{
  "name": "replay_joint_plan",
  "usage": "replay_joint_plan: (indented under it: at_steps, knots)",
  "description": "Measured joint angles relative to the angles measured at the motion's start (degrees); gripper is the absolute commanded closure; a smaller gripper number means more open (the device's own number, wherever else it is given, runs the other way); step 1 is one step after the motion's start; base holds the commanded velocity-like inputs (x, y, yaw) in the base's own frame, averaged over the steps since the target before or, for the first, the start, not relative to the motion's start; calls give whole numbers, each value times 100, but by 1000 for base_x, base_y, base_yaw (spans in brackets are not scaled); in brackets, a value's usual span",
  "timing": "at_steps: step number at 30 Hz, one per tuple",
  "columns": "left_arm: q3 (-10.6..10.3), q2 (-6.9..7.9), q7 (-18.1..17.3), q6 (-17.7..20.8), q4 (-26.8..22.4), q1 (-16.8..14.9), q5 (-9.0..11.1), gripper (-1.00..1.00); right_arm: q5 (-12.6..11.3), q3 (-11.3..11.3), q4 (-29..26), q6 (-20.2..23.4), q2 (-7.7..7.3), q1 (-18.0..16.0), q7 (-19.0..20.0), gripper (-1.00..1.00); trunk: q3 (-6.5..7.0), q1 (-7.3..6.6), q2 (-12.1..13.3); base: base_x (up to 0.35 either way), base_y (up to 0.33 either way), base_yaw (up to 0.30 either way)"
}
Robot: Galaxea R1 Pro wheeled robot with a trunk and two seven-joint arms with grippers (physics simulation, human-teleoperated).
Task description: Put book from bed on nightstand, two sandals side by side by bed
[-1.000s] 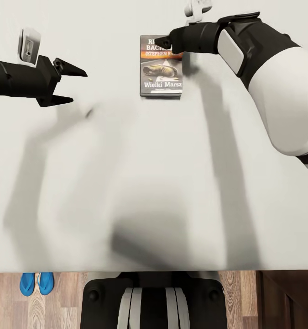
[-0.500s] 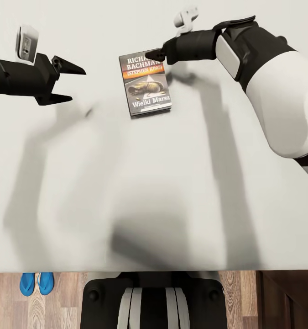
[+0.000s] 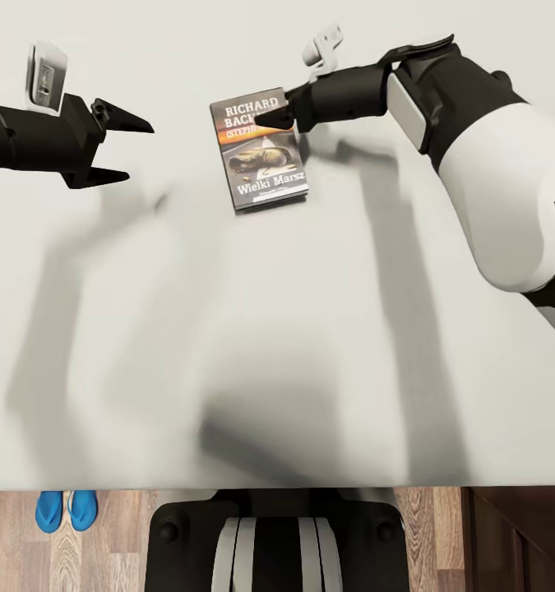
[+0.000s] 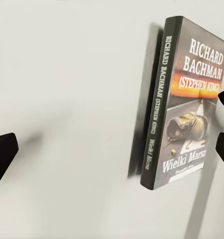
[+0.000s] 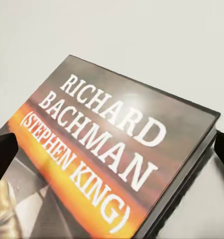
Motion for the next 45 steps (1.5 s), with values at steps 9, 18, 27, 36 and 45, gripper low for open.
replay_joint_plan:
  at_steps: [9, 18, 27, 36, 45]
  knots:
    - [2, 4, 0, 1, 0, 0, 0, -100, 1, 5, -121, -32, 72, 197, 659, -100, 0, 1, 0, -11, 0, 0]
    - [2, 16, -2, -5, 1, 0, -1, -100, 118, 33, -670, 35, 143, 557, 894, -100, 0, 3, 0, -242, 0, 0]
    - [7, 5, -3, -6, 1, -2, -1, -100, 486, 45, -1183, 251, 139, 734, 921, -100, 0, 1, 0, -171, 0, 0]
    - [11, 22, -1, -14, 1, -39, -1, -100, 458, -39, -1120, 411, 104, 707, 652, -100, 0, 0, 0, -16, 0, 0]
    - [-20, 57, 54, -95, 23, -564, -12, -100, 648, 14, -3964, 2579, -266, 876, -480, -100, 0, 0, 0, -1, 0, 0]
